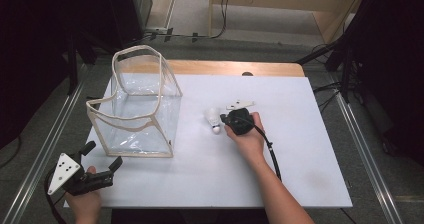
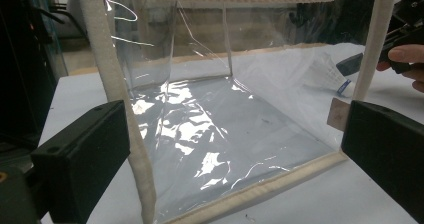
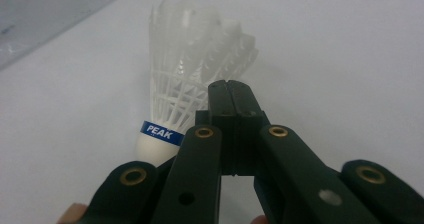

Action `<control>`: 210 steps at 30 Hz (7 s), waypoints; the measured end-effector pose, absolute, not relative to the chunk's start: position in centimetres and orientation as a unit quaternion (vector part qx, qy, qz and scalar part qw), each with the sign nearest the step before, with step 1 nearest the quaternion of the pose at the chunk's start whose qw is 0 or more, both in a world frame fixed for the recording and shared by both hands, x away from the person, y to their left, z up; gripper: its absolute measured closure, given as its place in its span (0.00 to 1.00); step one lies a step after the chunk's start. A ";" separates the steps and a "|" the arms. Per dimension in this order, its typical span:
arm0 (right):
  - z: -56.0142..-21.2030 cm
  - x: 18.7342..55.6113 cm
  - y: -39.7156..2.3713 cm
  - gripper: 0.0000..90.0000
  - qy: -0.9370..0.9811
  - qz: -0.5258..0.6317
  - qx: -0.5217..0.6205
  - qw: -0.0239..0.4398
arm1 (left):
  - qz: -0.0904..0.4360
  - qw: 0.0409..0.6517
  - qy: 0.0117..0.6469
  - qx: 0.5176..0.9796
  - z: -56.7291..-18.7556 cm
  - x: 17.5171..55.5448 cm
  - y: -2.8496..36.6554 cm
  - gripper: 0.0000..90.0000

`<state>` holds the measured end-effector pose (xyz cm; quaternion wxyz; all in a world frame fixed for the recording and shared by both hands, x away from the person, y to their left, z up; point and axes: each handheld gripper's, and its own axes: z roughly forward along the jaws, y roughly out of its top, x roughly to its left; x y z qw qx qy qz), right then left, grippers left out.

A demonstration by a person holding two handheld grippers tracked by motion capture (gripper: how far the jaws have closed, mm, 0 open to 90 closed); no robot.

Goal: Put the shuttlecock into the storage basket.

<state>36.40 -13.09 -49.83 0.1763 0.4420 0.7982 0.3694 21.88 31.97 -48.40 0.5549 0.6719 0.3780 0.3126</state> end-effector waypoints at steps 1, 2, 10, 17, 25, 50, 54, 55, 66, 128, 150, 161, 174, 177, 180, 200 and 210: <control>-49.8 36.4 -13.0 0.98 0.799 0.371 0.440 0.176 | 0.313 0.555 0.378 0.672 -48.4 21.9 32.0 0.00; -49.7 36.3 -12.9 0.98 0.799 0.374 0.438 0.176 | 0.312 0.555 0.378 0.672 -48.4 21.9 32.0 0.00; -48.0 35.2 -13.3 0.60 0.787 0.418 0.428 0.155 | 0.312 0.555 0.378 0.672 -48.4 21.9 32.0 0.00; -48.1 34.6 -12.4 0.00 0.808 0.397 0.418 0.119 | 0.312 0.554 0.378 0.672 -48.4 21.9 31.9 0.00; -48.7 34.2 -11.4 0.06 0.826 0.393 0.390 0.108 | 0.312 0.554 0.378 0.672 -48.4 21.9 32.0 0.00; -50.7 34.1 -9.4 0.69 0.865 0.345 0.343 0.123 | 0.313 0.553 0.378 0.674 -48.4 21.9 31.9 0.00; -50.6 34.1 -9.4 0.70 0.864 0.350 0.340 0.122 | 0.313 0.552 0.378 0.674 -48.4 21.9 31.9 0.00; -50.5 34.1 -9.4 0.70 0.863 0.353 0.340 0.121 | 0.313 0.552 0.378 0.674 -48.4 21.9 31.9 0.00; -49.2 34.0 -10.4 0.70 0.845 0.377 0.355 0.130 | 0.313 0.552 0.378 0.674 -48.4 21.9 31.9 0.00; -43.2 34.0 -11.6 0.70 0.813 0.441 0.352 0.145 | 0.314 0.551 0.377 0.676 -48.4 21.9 31.8 0.00; -41.4 34.1 -11.0 0.70 0.807 0.457 0.343 0.152 | 0.314 0.550 0.377 0.676 -48.4 21.9 31.8 0.00; -40.2 34.1 -10.6 0.70 0.805 0.464 0.335 0.157 | 0.313 0.552 0.378 0.674 -48.4 21.9 31.9 0.00; -38.8 34.0 -10.1 0.70 0.802 0.475 0.325 0.163 | 0.313 0.552 0.377 0.675 -48.4 21.9 31.8 0.00; -38.8 34.0 -10.0 0.70 0.800 0.477 0.324 0.162 | 0.314 0.550 0.376 0.676 -48.4 21.9 31.8 0.00; -38.8 34.0 -9.9 0.70 0.800 0.479 0.323 0.161 | 0.313 0.552 0.377 0.675 -48.4 21.9 31.8 0.00; -37.3 34.0 -9.1 0.70 0.797 0.488 0.316 0.163 | 0.309 0.554 0.378 0.675 -48.4 22.0 31.9 0.00; -36.6 34.0 -8.5 0.70 0.796 0.494 0.311 0.162 | 0.309 0.554 0.378 0.675 -48.4 22.0 31.9 0.00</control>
